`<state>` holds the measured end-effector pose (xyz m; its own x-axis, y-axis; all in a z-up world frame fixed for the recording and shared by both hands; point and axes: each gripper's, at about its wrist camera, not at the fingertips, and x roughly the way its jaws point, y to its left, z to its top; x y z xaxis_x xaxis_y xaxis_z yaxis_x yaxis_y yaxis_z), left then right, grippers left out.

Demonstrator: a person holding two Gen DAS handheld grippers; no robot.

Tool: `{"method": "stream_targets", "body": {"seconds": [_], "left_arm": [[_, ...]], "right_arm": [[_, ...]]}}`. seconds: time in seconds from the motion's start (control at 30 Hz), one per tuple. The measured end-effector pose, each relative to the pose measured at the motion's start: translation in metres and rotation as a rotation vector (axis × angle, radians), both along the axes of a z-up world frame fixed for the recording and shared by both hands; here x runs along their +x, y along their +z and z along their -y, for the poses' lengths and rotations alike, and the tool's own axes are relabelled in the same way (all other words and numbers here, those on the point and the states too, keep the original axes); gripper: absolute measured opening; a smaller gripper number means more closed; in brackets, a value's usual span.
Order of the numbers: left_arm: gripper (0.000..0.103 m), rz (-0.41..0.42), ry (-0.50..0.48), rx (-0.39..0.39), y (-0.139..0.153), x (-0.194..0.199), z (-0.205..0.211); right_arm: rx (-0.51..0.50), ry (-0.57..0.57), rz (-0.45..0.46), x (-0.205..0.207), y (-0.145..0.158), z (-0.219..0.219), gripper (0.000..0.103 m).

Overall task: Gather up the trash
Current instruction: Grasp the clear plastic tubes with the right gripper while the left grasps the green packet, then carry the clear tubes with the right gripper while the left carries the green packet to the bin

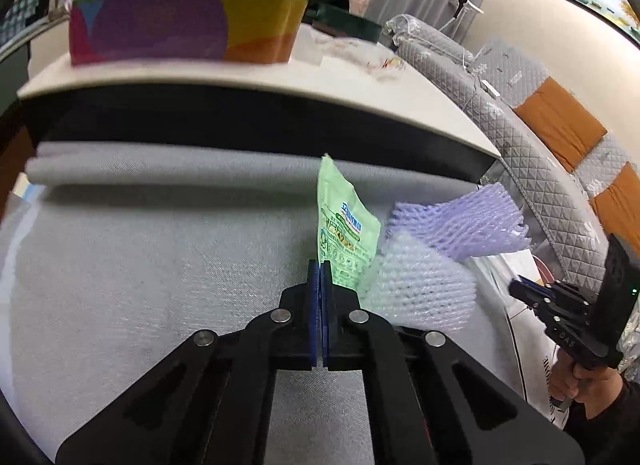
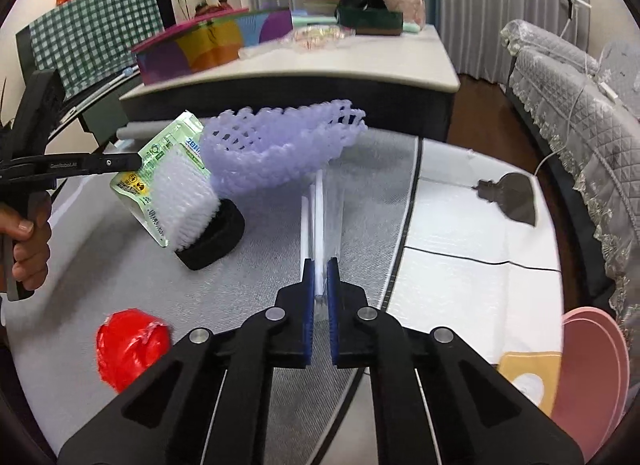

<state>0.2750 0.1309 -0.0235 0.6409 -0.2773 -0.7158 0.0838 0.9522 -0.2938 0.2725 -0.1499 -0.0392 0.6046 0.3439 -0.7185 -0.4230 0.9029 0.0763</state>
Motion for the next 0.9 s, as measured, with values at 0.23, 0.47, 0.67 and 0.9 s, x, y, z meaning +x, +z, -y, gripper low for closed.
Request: {"method": "stream_targets", "body": {"seconds": [0.23,0.47,0.67,0.9], "left_arm": [[0.0,0.058,0.041,0.108,0.03,-0.02,0.006],[0.0,0.105,0.041,0.144,0.054,-0.041,0.013],[0.0,0.137,0.063,0.161,0.07,-0.055,0.017],[0.0,0.172,0.079,0.16,0.084,-0.065,0.017]], "right_arm": [[0.014,-0.021,0.032,-0.019,0.019,0.016,0.006],[0.008,-0.011,0.052,-0.041,0.03,0.028,0.006],[0.02,-0.014,0.069,-0.055,0.042,0.044,0.006],[0.033,-0.029,0.099,-0.071,0.056,0.063,0.006]]}}
